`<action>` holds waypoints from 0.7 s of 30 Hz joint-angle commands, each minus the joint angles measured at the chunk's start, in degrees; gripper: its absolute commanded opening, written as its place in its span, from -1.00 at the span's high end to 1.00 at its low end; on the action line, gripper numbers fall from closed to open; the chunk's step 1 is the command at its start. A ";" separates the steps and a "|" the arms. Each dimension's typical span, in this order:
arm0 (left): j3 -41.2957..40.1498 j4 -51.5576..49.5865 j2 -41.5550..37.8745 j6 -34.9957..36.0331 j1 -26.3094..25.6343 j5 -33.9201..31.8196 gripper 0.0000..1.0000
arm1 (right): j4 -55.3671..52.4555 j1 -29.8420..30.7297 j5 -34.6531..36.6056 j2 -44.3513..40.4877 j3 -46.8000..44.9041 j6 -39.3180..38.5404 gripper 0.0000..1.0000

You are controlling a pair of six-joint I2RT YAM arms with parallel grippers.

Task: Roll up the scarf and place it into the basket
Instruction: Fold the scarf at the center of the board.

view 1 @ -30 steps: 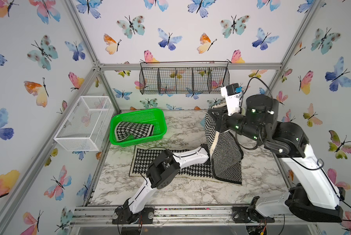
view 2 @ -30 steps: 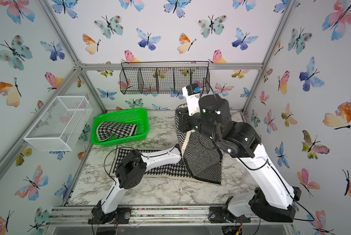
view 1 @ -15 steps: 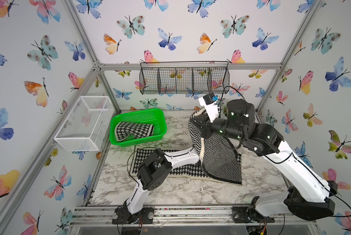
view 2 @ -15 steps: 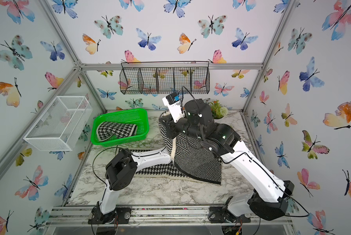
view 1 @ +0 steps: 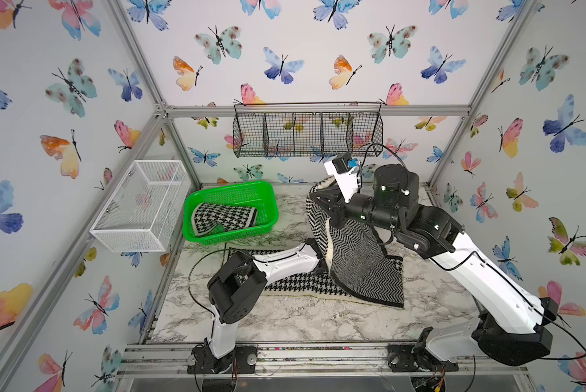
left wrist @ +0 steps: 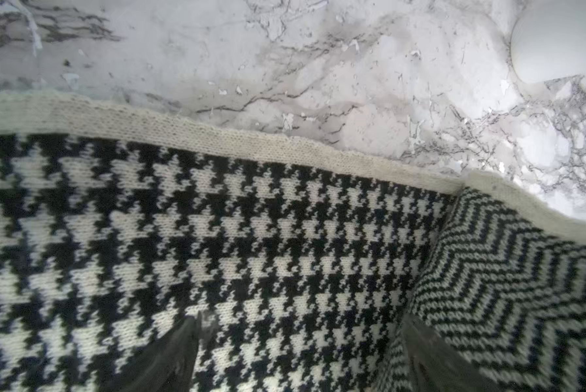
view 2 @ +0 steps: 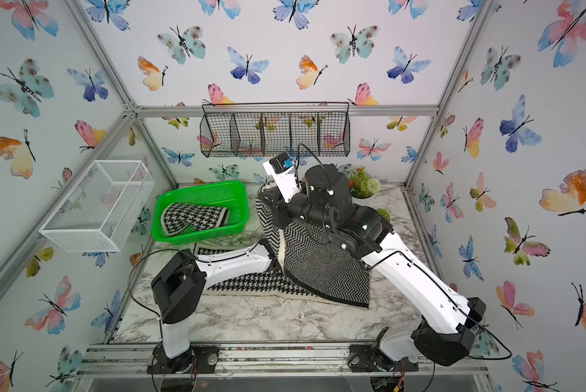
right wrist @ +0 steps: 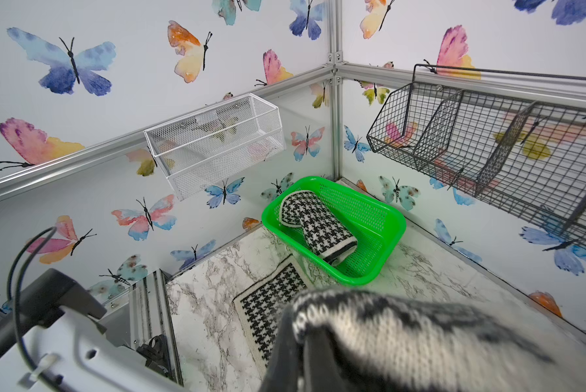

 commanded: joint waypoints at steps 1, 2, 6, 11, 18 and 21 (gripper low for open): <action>-3.66 1.40 -4.00 -1.57 -0.35 0.22 -0.86 | 4.12 -1.14 -2.68 0.14 -1.27 -0.52 0.98; -4.86 1.73 -4.95 -1.86 -0.35 0.16 -0.86 | 4.38 -1.53 -3.49 0.41 -1.23 -0.59 0.98; -8.39 2.20 -8.37 -2.69 -0.35 -1.41 -0.86 | 5.50 -2.51 -5.81 1.20 -1.23 -0.39 0.98; -11.15 3.00 -11.18 -3.68 -0.35 -1.90 -0.87 | 8.31 -2.79 -8.31 1.93 -2.97 0.47 0.98; -11.56 3.14 -11.41 -3.04 -0.36 -2.32 -0.87 | 10.58 -2.78 -10.74 3.07 -5.81 2.27 0.98; -10.74 2.89 -10.16 -1.37 -0.02 -3.19 -0.87 | 12.61 -2.88 -8.54 1.73 -8.63 2.40 0.98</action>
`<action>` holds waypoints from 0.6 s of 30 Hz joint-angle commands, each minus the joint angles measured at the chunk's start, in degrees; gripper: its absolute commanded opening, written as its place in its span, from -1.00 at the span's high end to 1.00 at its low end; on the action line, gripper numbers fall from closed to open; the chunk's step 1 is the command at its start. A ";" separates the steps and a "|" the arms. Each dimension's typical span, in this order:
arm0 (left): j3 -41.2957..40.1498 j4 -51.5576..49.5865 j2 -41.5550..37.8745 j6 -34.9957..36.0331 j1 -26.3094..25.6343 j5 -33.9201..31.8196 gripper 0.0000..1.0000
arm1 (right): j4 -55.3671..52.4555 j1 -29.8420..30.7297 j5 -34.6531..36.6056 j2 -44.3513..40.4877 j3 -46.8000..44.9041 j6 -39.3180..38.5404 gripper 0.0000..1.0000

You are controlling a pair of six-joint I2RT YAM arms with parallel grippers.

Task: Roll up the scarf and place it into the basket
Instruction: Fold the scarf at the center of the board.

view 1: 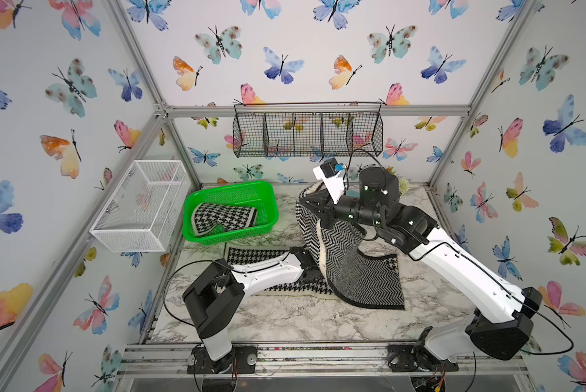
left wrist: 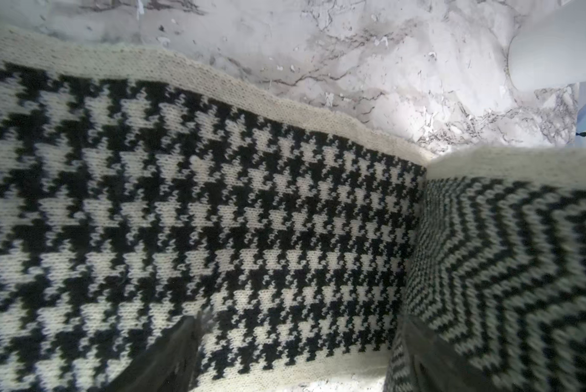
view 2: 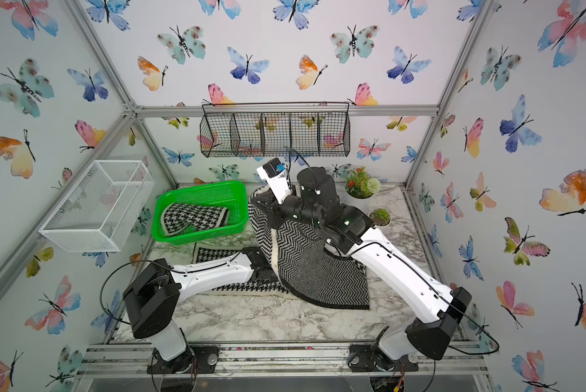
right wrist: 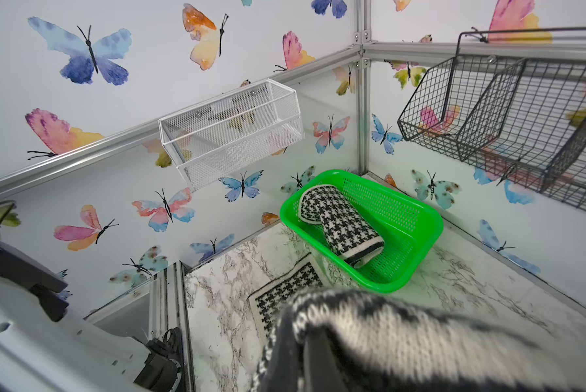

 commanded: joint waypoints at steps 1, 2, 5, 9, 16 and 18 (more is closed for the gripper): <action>1.17 -0.04 0.63 2.11 0.32 -1.78 -0.87 | 3.70 -0.41 1.56 -1.28 -1.80 1.05 0.98; 1.93 -0.39 1.47 2.66 0.46 -1.50 -0.87 | 3.49 -0.68 2.27 -1.33 -1.57 1.06 0.98; 5.18 -2.43 4.15 3.79 0.52 -1.82 -0.87 | 2.94 -1.86 5.31 -1.26 -0.59 0.62 0.97; 7.77 -3.13 6.07 4.30 0.56 -2.09 -0.87 | 3.44 -5.08 6.62 -0.69 0.77 0.31 0.98; 9.19 -3.26 6.12 4.37 0.89 -2.00 -0.87 | 1.90 -8.84 6.71 1.61 5.30 0.09 0.97; 9.27 -3.25 5.90 4.41 1.06 -2.13 -0.88 | 1.95 -9.06 7.00 1.68 6.32 0.00 0.97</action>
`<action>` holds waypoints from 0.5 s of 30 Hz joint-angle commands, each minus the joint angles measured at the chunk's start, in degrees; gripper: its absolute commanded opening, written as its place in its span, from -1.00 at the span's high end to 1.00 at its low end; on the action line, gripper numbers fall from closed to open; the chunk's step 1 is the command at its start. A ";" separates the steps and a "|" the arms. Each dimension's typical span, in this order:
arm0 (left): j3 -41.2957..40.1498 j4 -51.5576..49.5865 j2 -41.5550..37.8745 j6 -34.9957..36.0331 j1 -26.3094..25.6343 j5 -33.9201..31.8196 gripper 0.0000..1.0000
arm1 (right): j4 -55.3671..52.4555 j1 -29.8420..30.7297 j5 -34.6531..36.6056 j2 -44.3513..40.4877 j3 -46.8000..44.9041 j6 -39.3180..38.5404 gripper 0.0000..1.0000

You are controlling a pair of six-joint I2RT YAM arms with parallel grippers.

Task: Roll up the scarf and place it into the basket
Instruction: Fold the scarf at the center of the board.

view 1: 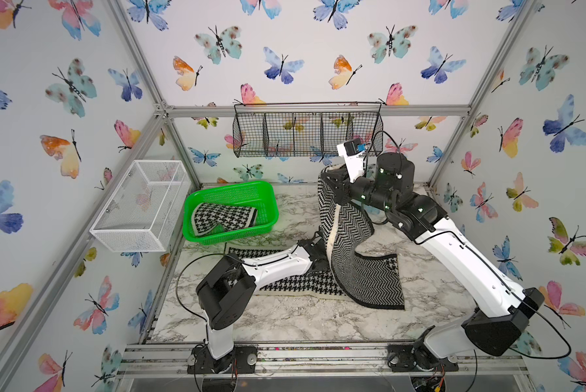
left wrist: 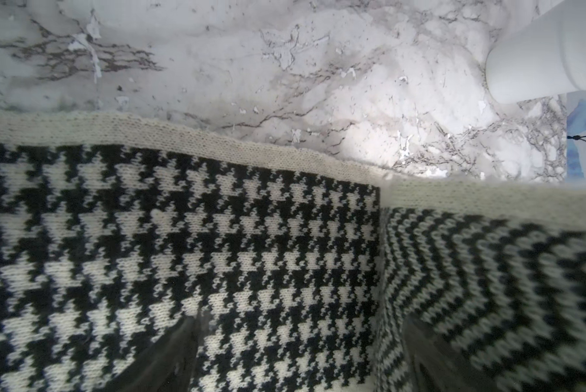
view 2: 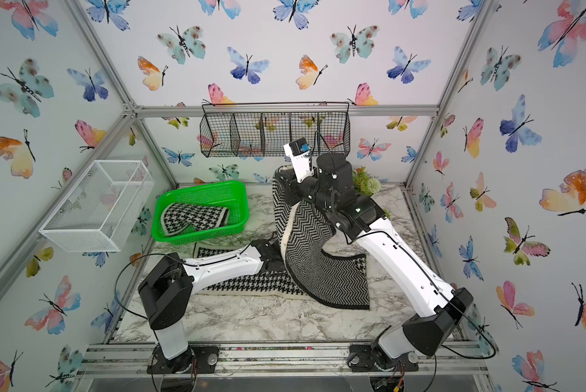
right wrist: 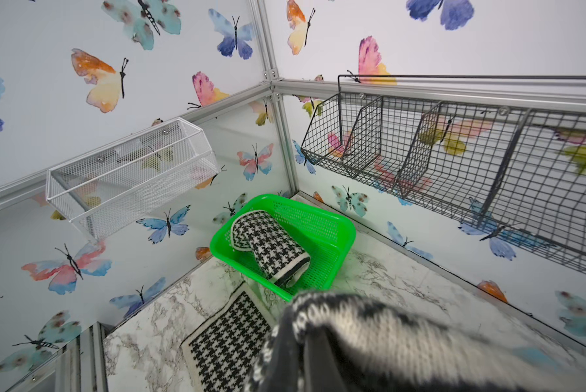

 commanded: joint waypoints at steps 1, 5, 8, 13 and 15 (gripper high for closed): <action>0.76 -1.40 -0.06 0.92 0.46 -1.37 -0.88 | 0.81 -0.31 1.00 0.58 3.10 -0.36 0.97; 0.79 -1.53 -0.09 0.92 0.55 -1.34 -0.88 | 0.41 -0.58 -0.11 0.80 4.00 0.03 0.97; 0.13 -0.43 -0.10 0.62 0.55 -1.14 -0.88 | 2.38 -0.54 1.14 -0.74 2.61 -0.10 0.97; 0.21 0.93 2.92 0.15 0.55 1.38 -0.87 | 0.04 -1.20 3.58 -0.51 4.46 -1.33 0.97; 0.86 1.93 5.24 0.45 0.46 2.73 -0.87 | 1.18 -1.37 4.04 -1.72 2.93 -1.19 0.97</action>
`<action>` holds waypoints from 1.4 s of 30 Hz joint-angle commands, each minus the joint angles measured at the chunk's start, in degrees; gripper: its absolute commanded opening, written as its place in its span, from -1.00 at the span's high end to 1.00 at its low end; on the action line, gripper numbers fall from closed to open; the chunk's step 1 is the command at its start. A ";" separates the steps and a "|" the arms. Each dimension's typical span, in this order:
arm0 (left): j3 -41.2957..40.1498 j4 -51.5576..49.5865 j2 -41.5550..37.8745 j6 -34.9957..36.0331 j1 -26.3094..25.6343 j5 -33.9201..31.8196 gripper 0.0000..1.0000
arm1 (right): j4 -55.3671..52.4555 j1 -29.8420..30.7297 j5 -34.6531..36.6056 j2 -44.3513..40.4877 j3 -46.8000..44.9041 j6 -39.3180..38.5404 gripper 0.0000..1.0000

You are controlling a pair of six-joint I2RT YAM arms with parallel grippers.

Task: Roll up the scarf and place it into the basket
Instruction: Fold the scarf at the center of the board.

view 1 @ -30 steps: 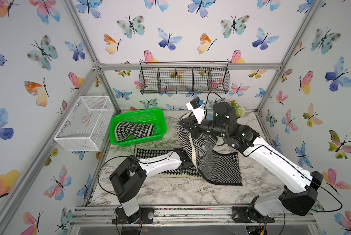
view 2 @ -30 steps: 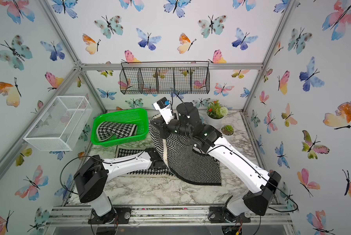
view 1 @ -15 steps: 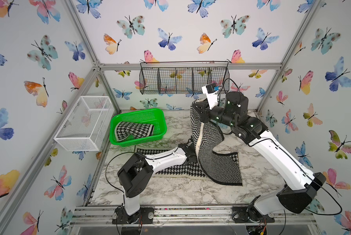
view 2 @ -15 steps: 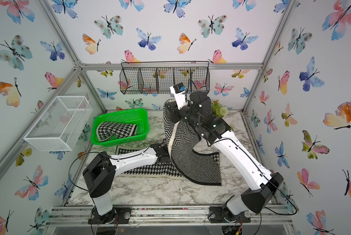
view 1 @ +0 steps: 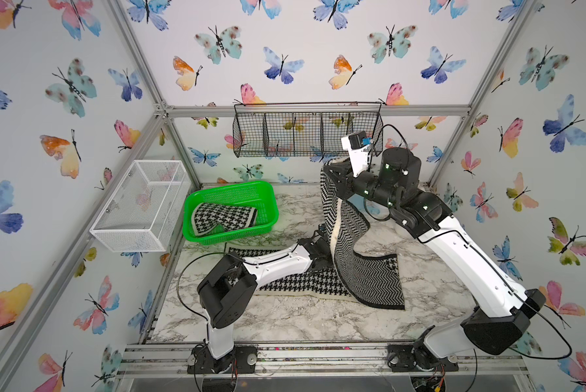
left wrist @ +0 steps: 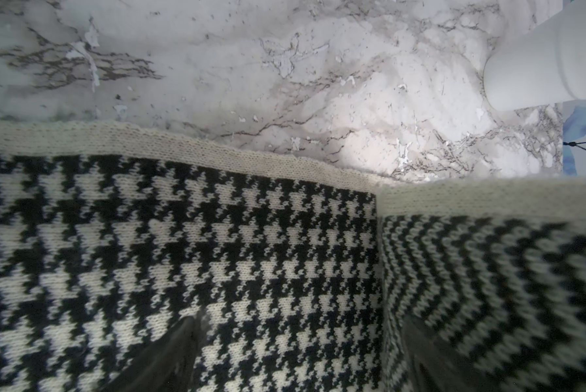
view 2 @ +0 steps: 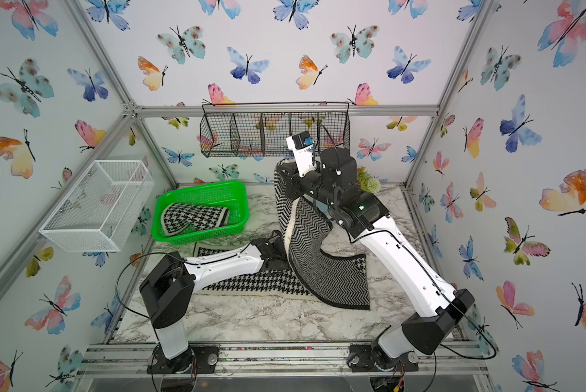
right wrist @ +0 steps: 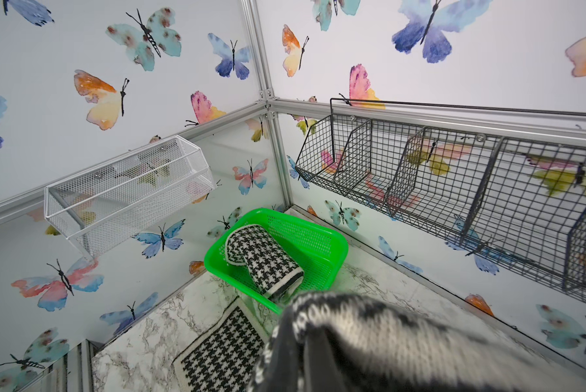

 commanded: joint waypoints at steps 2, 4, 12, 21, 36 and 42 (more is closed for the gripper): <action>2.37 1.20 6.15 1.17 -0.65 3.76 -0.85 | 1.58 -0.67 2.11 -2.28 -0.29 -0.71 0.97; 5.80 1.06 8.82 1.97 -1.76 4.71 -0.86 | 0.78 -0.88 2.46 -2.11 -0.14 -0.89 0.98; 18.26 0.85 16.95 2.64 -3.49 8.32 -0.86 | 1.78 -3.29 2.56 -3.31 -0.42 -0.80 0.98; 22.01 2.12 19.84 2.98 -3.49 10.29 -0.86 | 3.49 -4.45 1.99 -5.09 -4.21 -0.31 0.97; 30.13 5.63 23.84 4.63 -4.81 14.25 -0.88 | 3.20 -5.60 0.53 -4.37 -2.79 1.03 0.98; 33.10 6.59 24.94 5.07 -4.46 15.47 -0.89 | 4.42 -5.60 -0.42 -3.91 -3.83 1.99 0.98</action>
